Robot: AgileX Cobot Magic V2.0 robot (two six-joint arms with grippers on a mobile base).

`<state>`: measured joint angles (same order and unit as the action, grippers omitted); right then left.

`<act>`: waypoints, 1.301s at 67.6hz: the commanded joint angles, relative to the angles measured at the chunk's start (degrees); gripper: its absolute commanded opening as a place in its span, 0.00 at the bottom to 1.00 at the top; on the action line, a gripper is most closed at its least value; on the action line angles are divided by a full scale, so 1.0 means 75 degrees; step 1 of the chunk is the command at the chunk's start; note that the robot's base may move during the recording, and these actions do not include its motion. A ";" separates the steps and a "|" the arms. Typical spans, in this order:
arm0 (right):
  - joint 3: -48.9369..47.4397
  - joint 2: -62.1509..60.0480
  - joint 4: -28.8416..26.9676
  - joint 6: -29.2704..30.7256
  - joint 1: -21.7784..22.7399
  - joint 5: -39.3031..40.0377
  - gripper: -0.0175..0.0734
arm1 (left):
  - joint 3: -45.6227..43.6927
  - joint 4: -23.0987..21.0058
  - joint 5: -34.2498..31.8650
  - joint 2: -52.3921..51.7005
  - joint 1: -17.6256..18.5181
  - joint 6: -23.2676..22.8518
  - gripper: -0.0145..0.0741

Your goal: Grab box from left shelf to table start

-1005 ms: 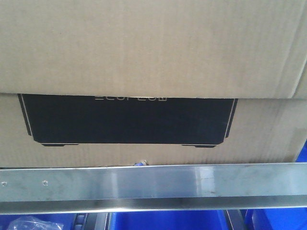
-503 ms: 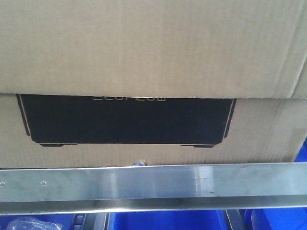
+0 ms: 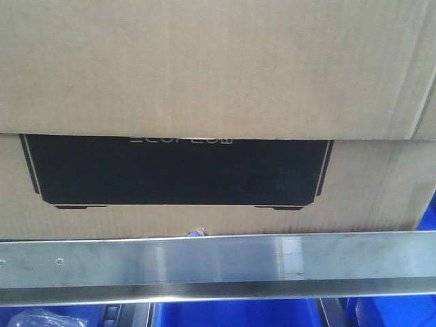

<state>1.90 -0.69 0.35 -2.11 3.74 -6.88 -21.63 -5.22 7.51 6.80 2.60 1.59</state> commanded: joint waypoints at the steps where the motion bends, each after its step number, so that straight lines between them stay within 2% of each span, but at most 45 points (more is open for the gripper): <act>1: 0.0003 -0.0064 0.0024 0.0002 0.0046 0.0733 0.25 | -0.1016 0.0186 0.0099 0.0755 0.0026 -0.0063 0.58; 15: 0.0003 -0.0064 0.0024 0.0002 0.0046 0.0733 0.25 | -0.3332 0.0051 0.2267 0.2661 0.0026 -0.0063 0.58; 18: 0.0003 -0.0064 0.0024 0.0002 0.0046 0.0733 0.25 | -0.3873 -0.0191 0.2734 0.3152 0.0026 0.0012 0.58; 23: 0.0003 -0.0064 0.0024 0.0002 0.0046 0.0733 0.25 | -0.4625 -0.0793 0.3490 0.3847 0.0026 0.0708 0.58; 26: 0.0003 -0.0064 0.0024 0.0002 0.0046 0.0733 0.25 | -0.4982 -0.1124 0.3899 0.4326 0.0026 0.0925 0.58; 40: 0.0003 -0.0064 0.0024 0.0002 0.0046 0.0733 0.25 | -0.6419 -0.1817 0.5207 0.6273 0.0026 0.0925 0.58; 59: 0.0003 -0.0064 0.0024 0.0002 0.0046 0.0733 0.25 | -0.8209 -0.1589 0.6883 0.8497 0.0026 0.0925 0.58; 68: 0.0003 -0.0064 0.0024 0.0002 0.0046 0.0759 0.25 | -0.8758 -0.1534 0.7226 0.9202 0.0026 0.0910 0.58; 71: 0.0003 -0.0064 0.0024 0.0002 0.0046 0.0813 0.25 | -0.8908 -0.1495 0.7245 0.9372 0.0113 0.0741 0.58; 77: 0.0003 -0.0064 0.0024 0.0002 0.0046 0.0873 0.25 | -0.9153 -0.0983 0.7298 0.9580 0.0371 0.0372 0.58; 88: 0.0003 -0.0064 0.0024 0.0002 0.0046 0.0873 0.25 | -0.9584 0.0084 0.7750 0.9870 0.0958 -0.0703 0.58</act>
<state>1.90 -0.69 0.35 -2.11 3.74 -5.98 -90.14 -7.51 66.01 81.70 7.81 0.84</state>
